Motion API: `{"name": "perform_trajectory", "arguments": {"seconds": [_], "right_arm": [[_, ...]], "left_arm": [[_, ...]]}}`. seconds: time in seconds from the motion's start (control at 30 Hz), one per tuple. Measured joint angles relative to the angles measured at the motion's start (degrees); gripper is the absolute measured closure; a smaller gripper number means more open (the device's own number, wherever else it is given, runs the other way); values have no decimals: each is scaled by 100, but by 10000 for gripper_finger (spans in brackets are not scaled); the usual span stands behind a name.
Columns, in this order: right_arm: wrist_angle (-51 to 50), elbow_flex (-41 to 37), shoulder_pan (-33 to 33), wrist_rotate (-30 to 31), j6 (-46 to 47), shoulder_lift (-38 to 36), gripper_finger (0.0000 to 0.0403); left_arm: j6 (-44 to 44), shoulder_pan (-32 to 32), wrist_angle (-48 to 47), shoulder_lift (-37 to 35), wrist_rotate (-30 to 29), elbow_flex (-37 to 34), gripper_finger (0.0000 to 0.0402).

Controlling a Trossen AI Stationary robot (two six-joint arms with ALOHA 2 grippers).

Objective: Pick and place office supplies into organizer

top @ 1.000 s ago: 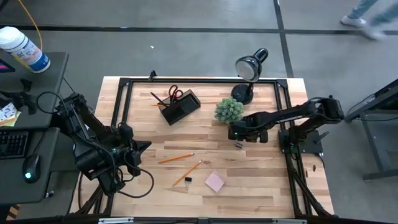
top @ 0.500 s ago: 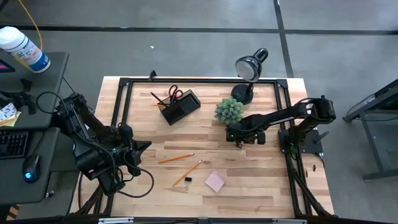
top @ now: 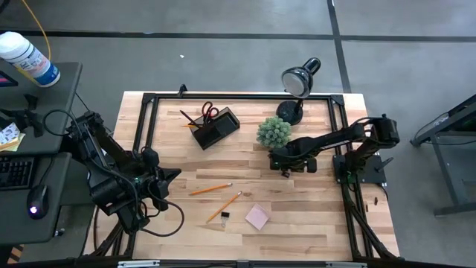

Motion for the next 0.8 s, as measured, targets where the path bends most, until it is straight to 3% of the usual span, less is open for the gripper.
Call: {"name": "perform_trajectory", "arguments": {"seconds": [0.8], "right_arm": [[-602, 312, 156, 265, -78, 5, 281]], "left_arm": [[3, 0, 0, 0, -9, 2, 396]]}}
